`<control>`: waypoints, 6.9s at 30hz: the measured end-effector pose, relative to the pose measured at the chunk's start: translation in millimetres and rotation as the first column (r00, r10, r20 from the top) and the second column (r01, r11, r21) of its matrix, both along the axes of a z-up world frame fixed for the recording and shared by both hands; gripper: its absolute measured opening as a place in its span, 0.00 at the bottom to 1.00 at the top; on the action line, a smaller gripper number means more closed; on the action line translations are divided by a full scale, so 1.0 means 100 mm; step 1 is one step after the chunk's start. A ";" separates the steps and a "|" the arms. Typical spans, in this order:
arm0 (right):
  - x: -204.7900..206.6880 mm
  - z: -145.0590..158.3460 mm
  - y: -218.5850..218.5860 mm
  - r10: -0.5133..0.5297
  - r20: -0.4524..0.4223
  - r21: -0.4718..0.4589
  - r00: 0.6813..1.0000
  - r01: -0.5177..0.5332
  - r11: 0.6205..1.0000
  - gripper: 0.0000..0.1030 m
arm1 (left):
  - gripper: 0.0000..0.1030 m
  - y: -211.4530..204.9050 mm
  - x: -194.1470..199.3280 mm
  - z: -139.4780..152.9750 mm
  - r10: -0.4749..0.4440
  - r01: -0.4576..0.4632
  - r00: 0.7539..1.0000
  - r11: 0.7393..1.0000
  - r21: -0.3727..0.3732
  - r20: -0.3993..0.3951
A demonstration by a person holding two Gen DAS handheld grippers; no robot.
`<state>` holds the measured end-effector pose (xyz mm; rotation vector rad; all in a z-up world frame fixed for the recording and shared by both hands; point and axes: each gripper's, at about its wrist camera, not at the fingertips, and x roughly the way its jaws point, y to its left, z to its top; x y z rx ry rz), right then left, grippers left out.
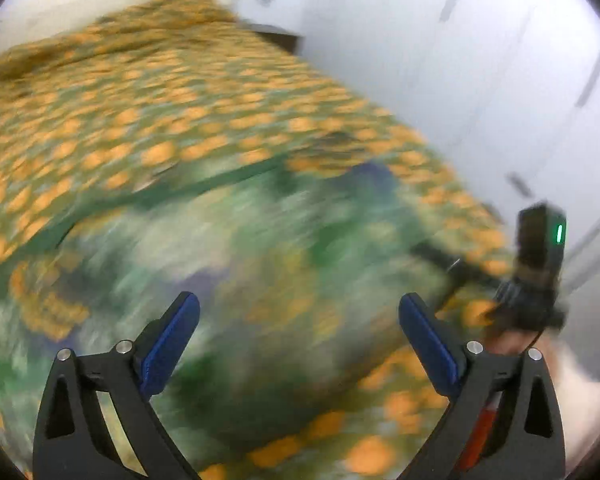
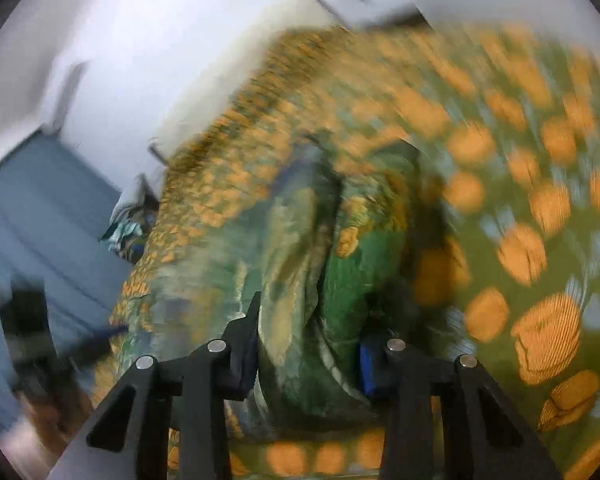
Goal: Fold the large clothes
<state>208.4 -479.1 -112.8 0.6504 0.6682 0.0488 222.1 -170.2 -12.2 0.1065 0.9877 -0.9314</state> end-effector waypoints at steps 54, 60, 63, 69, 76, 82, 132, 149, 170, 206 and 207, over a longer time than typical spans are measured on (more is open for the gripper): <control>1.51 -0.34 3.57 0.596 -0.272 -0.459 0.755 -0.646 0.610 1.00 | 0.60 3.65 0.90 -1.45 0.442 -0.533 0.820 0.821 -0.203 -0.364; 1.57 0.58 3.64 0.602 -0.234 -0.453 0.764 -0.633 0.627 1.00 | 0.84 3.85 0.70 -1.17 0.520 -0.555 0.821 0.824 -0.116 -0.238; 1.29 0.61 4.03 0.657 -0.202 -0.492 0.726 -0.655 0.573 1.00 | 0.83 3.79 0.74 -1.20 0.536 -0.566 0.811 0.821 -0.080 -0.233; 1.12 -0.42 4.73 0.631 -0.340 -0.621 0.697 -0.671 0.406 1.00 | 0.87 3.88 0.93 -1.57 0.596 -0.607 0.766 0.794 0.036 -0.242; 1.04 -0.03 4.67 0.629 -0.339 -0.620 0.699 -0.669 0.410 1.00 | 0.87 4.01 0.70 -1.24 0.593 -0.623 0.765 0.780 -0.056 -0.252; 0.69 0.60 4.30 0.519 -0.270 -0.622 0.811 -0.558 0.549 1.00 | 0.89 4.05 0.29 -0.72 0.633 -0.648 0.761 0.755 -0.103 -0.144; 1.35 -0.44 2.47 0.510 -0.176 0.228 0.842 -0.469 0.853 1.00 | 1.00 3.86 0.86 -1.89 0.551 -0.623 0.717 0.781 -0.038 -0.427; 0.69 0.49 3.56 0.598 -0.029 -0.430 0.801 -0.550 0.716 0.81 | 0.57 3.23 0.18 -0.71 0.532 -0.551 0.834 0.816 -0.173 -0.147; 1.22 0.57 2.19 0.286 -0.164 -0.386 0.944 -0.329 0.862 1.00 | 0.92 2.96 0.50 -0.95 0.655 -0.658 0.753 0.750 0.064 0.064; -0.67 1.39 2.70 0.087 -0.176 -0.571 0.980 -0.174 0.802 1.00 | 1.00 2.04 -1.42 0.20 0.606 -0.694 0.697 0.704 0.150 0.383; -0.68 1.39 2.72 0.087 -0.177 -0.575 0.980 -0.175 0.799 1.00 | 1.00 2.04 -1.42 0.20 0.610 -0.698 0.694 0.701 0.148 0.382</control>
